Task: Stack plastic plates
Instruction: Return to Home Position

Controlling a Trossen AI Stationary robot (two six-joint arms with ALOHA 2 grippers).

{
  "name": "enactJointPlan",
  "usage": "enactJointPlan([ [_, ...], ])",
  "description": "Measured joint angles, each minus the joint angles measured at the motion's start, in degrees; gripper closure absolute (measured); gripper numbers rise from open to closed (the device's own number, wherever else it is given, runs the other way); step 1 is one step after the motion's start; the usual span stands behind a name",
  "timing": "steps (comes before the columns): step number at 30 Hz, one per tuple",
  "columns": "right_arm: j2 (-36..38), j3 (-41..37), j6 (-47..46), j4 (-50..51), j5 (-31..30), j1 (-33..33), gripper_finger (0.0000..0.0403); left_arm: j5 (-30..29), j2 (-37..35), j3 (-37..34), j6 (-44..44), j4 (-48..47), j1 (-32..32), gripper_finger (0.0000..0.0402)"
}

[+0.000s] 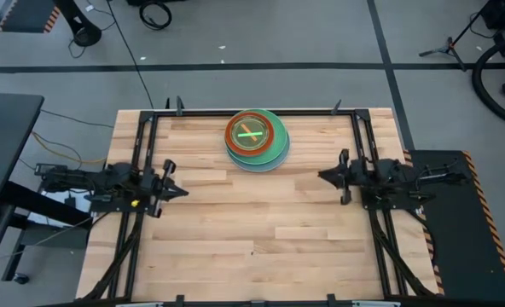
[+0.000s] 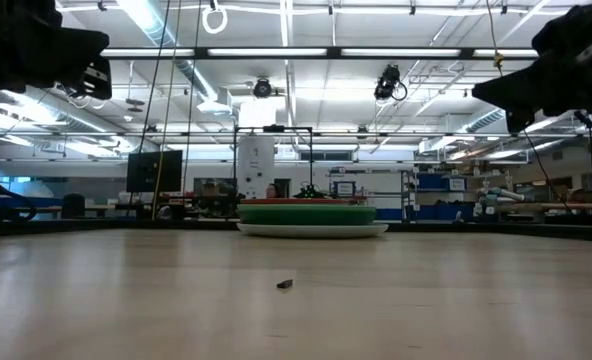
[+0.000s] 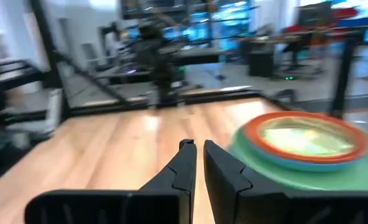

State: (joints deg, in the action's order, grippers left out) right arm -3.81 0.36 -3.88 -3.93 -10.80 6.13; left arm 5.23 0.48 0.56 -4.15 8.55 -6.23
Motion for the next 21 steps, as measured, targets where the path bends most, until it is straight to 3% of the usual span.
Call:
enactJointPlan([
  [5, -0.31, 0.0, 0.0, -0.87, -3.74, -0.57, 0.0362, -0.02, 0.23, 0.0, 1.22, -0.47, 0.02, 0.0397],
  [11, -0.31, 0.0, 0.0, -0.96, -2.97, -0.59, 0.0363, 0.02, 0.24, 0.0, 16.33, -1.6, -0.09, 0.0397],
  [21, -0.31, 0.0, -0.02, -1.0, -2.64, -0.59, 0.0363, 0.0, 0.25, 0.0, 16.53, -1.59, -0.09, 0.0397],
])
